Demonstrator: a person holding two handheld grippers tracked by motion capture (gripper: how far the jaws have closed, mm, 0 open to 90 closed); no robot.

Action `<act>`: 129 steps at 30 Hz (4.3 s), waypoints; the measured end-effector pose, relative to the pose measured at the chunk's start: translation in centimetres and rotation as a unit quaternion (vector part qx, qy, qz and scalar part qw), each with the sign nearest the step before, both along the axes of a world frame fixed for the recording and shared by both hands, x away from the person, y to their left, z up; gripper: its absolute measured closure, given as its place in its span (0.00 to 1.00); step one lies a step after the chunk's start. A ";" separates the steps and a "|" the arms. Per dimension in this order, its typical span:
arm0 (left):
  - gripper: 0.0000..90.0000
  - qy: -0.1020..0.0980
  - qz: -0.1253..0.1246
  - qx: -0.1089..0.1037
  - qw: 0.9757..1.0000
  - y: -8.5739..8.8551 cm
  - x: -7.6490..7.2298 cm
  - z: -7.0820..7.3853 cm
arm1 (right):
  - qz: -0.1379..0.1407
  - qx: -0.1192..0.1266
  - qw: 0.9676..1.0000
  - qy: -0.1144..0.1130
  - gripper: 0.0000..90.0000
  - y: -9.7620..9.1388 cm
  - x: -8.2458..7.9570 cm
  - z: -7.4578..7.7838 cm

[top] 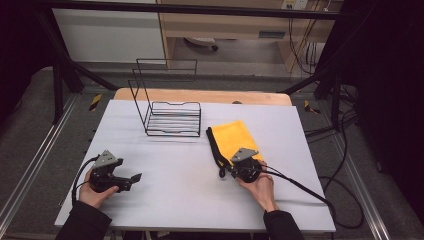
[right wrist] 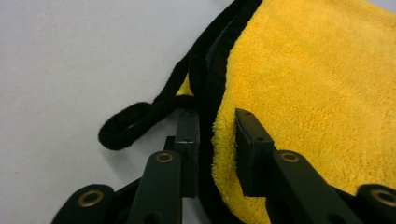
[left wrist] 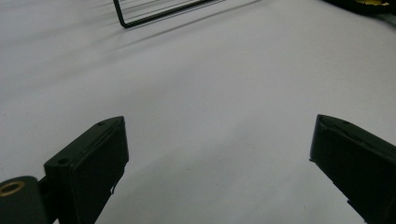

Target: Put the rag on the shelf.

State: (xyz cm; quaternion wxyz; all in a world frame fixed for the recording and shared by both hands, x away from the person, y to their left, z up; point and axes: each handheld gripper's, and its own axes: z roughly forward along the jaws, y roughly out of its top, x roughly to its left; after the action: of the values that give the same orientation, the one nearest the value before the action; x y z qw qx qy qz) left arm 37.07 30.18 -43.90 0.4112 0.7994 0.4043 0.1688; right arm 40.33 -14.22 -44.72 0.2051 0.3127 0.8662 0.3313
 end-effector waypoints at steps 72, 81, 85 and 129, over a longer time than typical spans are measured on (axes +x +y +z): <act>0.17 0.038 -0.033 0.006 0.999 -12.2 0.0 1.7 | -0.056 0.132 0.986 0.083 0.39 -5.3 -3.8 0.9; 0.28 0.063 -0.056 0.017 0.996 -18.0 0.1 0.1 | -0.061 0.126 0.985 0.097 0.61 -5.0 -4.0 0.3; 0.33 0.071 -0.053 0.018 0.996 -18.9 0.0 -0.4 | -0.067 0.122 0.985 0.104 0.65 -4.8 -3.9 0.0; 0.36 0.094 -0.017 0.013 0.995 -20.7 -0.1 -1.0 | -0.088 0.132 0.978 0.134 0.82 -4.3 -3.8 -0.4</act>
State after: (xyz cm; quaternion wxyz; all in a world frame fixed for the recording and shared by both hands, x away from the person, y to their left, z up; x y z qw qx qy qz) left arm 36.96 9.47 -44.87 0.3639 0.8239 0.4248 0.0913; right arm 36.51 -18.51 -45.13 0.0726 0.4537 0.8034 0.3788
